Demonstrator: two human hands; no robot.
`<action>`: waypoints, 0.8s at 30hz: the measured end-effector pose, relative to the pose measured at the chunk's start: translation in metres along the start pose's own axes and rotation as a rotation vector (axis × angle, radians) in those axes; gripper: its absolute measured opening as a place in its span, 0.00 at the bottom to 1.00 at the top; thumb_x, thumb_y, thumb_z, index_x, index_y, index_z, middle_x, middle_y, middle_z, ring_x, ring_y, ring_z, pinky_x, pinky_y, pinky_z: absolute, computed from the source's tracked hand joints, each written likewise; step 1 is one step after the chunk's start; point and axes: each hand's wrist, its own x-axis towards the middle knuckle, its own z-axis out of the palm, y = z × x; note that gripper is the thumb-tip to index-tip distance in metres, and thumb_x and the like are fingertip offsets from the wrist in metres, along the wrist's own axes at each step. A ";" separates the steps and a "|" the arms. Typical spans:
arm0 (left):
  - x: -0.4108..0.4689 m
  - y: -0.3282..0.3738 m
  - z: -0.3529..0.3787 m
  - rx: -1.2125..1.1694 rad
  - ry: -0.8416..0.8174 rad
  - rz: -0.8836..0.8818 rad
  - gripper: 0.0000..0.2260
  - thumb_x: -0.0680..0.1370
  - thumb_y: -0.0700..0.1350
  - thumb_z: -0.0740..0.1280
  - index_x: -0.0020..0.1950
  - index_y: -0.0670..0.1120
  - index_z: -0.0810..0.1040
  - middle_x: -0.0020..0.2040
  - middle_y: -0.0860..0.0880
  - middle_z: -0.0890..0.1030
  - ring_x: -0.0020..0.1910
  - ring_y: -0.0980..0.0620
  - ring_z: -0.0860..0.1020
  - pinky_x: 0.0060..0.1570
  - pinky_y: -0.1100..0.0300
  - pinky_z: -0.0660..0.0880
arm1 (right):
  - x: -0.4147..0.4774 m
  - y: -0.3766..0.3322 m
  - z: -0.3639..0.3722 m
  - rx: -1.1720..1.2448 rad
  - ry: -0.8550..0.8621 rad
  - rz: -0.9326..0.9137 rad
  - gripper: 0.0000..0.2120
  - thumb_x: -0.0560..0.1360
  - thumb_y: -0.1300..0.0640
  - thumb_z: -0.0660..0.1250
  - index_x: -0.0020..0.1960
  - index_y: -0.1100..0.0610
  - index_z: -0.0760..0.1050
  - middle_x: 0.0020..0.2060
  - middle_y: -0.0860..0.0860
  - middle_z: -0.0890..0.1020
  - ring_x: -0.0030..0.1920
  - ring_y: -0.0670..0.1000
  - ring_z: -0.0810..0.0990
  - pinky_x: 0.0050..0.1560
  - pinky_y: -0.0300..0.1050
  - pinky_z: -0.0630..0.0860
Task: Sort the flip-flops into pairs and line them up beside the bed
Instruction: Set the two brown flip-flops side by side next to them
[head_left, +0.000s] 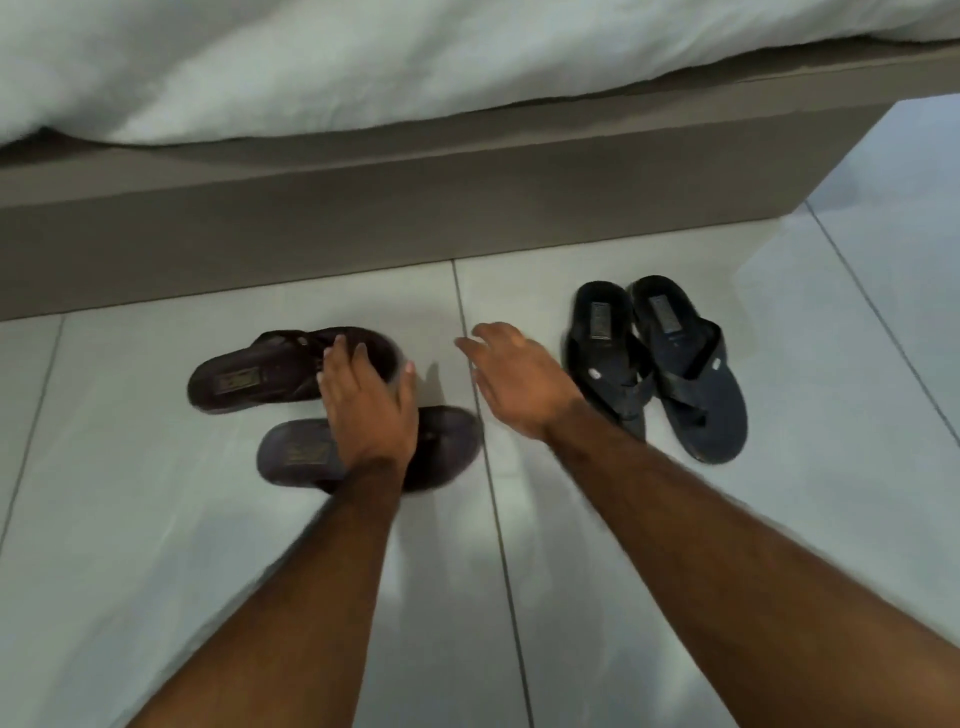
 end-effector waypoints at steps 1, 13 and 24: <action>-0.008 -0.011 -0.005 0.005 0.007 -0.023 0.29 0.82 0.58 0.59 0.75 0.38 0.66 0.79 0.38 0.63 0.79 0.39 0.60 0.79 0.44 0.55 | 0.018 -0.016 0.006 0.004 -0.031 -0.011 0.26 0.83 0.55 0.54 0.81 0.53 0.58 0.80 0.56 0.60 0.79 0.57 0.57 0.75 0.55 0.62; -0.074 -0.055 -0.008 0.143 -0.138 -0.143 0.32 0.80 0.66 0.52 0.71 0.41 0.70 0.71 0.40 0.72 0.70 0.42 0.70 0.72 0.46 0.68 | 0.123 -0.109 0.031 0.034 -0.459 -0.034 0.29 0.83 0.39 0.49 0.82 0.41 0.45 0.83 0.51 0.49 0.82 0.54 0.47 0.79 0.59 0.53; -0.014 -0.082 -0.014 0.145 -0.088 -0.186 0.36 0.78 0.65 0.58 0.74 0.37 0.69 0.75 0.39 0.71 0.78 0.43 0.63 0.78 0.41 0.52 | 0.056 -0.072 0.035 -0.101 -0.244 0.040 0.29 0.84 0.42 0.50 0.82 0.48 0.51 0.76 0.53 0.67 0.72 0.57 0.68 0.67 0.57 0.68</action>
